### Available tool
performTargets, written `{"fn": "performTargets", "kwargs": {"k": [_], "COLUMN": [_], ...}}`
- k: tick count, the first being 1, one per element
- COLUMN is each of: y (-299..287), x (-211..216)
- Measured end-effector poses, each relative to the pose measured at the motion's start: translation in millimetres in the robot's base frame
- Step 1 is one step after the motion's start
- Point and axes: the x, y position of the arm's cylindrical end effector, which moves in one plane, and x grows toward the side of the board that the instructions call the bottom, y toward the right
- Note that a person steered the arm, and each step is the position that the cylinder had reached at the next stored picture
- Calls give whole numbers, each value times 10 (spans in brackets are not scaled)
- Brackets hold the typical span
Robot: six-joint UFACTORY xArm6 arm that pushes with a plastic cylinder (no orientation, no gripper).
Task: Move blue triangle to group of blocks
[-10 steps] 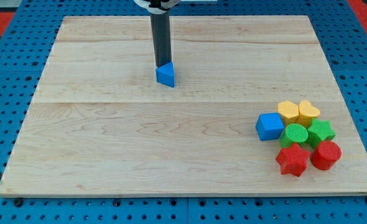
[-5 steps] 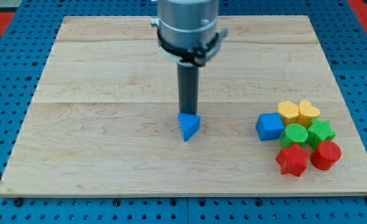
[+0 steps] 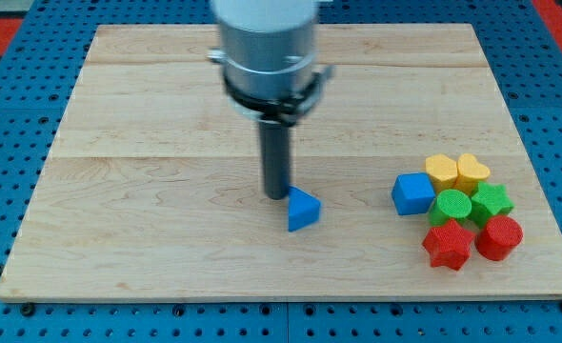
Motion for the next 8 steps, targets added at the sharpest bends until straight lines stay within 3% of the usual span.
{"fn": "performTargets", "kwargs": {"k": [1, 2, 3, 6, 7, 8], "y": [148, -375, -567, 697, 357, 15], "x": [33, -17, 252, 554, 671, 495]}}
